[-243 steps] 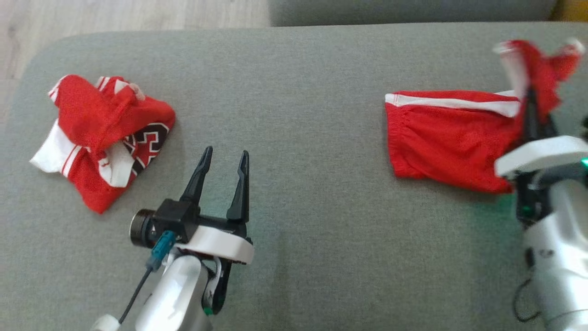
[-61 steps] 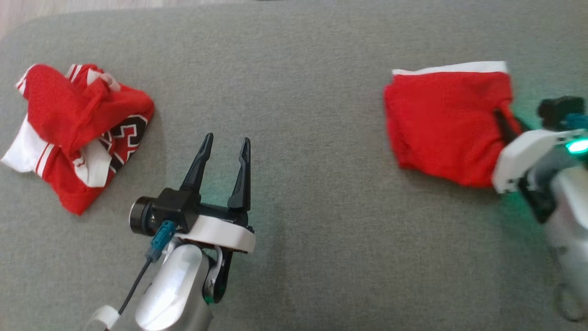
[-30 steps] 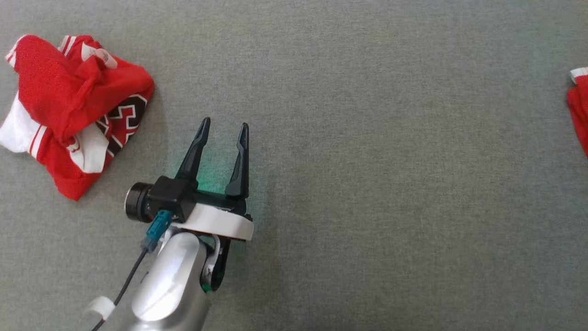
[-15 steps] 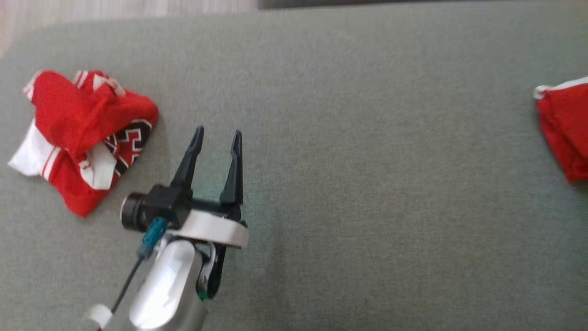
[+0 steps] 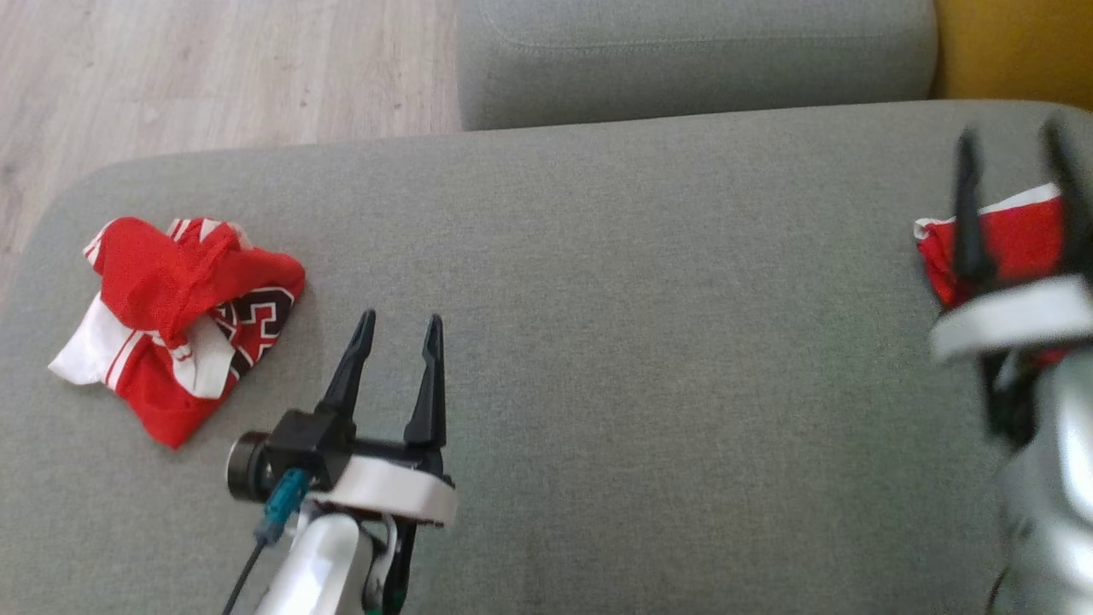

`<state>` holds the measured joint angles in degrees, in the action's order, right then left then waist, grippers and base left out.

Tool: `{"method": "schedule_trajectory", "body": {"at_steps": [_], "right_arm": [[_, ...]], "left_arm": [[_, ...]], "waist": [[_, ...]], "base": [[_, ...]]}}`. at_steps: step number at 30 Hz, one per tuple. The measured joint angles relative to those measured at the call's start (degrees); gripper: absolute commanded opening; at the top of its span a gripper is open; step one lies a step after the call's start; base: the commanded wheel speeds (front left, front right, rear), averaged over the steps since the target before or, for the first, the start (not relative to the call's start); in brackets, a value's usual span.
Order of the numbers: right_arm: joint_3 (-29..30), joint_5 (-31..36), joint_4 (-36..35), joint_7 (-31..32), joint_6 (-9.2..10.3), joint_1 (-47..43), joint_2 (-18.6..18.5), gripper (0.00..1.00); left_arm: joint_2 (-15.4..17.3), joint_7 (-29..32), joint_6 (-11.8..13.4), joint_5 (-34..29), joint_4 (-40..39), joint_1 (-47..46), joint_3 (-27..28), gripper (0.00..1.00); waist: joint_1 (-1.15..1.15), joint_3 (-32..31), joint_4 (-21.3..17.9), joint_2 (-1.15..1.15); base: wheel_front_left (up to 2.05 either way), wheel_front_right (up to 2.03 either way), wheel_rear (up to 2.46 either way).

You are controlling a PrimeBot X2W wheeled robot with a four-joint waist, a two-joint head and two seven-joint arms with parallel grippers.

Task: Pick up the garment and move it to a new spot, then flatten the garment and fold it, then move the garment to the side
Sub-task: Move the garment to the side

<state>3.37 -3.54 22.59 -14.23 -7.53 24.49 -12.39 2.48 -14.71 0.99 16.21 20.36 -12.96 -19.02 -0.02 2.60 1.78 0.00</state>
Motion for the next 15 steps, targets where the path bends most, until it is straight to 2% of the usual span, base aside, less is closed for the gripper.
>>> {"method": "schedule_trajectory", "body": {"at_steps": [6, 10, 15], "right_arm": [[-0.92, -1.52, -6.71, -0.14, 0.00, -13.10, 6.15, 1.00], [-0.63, -2.04, -10.34, -0.14, 0.00, -20.02, 8.06, 1.00], [-0.87, -2.50, -11.54, -0.14, 0.00, -25.87, 9.28, 1.00]], "left_arm": [[0.04, 0.00, 0.10, 0.00, -0.20, 2.28, 0.79, 1.00], [0.04, 0.00, 0.10, -0.05, -0.53, 3.63, 1.05, 1.00], [0.14, 0.00, 0.60, -0.05, -1.31, 5.15, 2.31, 1.00]], "waist": [[0.01, -0.62, 0.57, 0.00], [0.01, -1.03, 0.88, 0.00], [0.01, -1.30, 0.87, 0.00]], "base": [[0.00, 0.00, 0.00], [0.00, 0.00, 0.00], [0.00, 0.00, 0.00]]}}
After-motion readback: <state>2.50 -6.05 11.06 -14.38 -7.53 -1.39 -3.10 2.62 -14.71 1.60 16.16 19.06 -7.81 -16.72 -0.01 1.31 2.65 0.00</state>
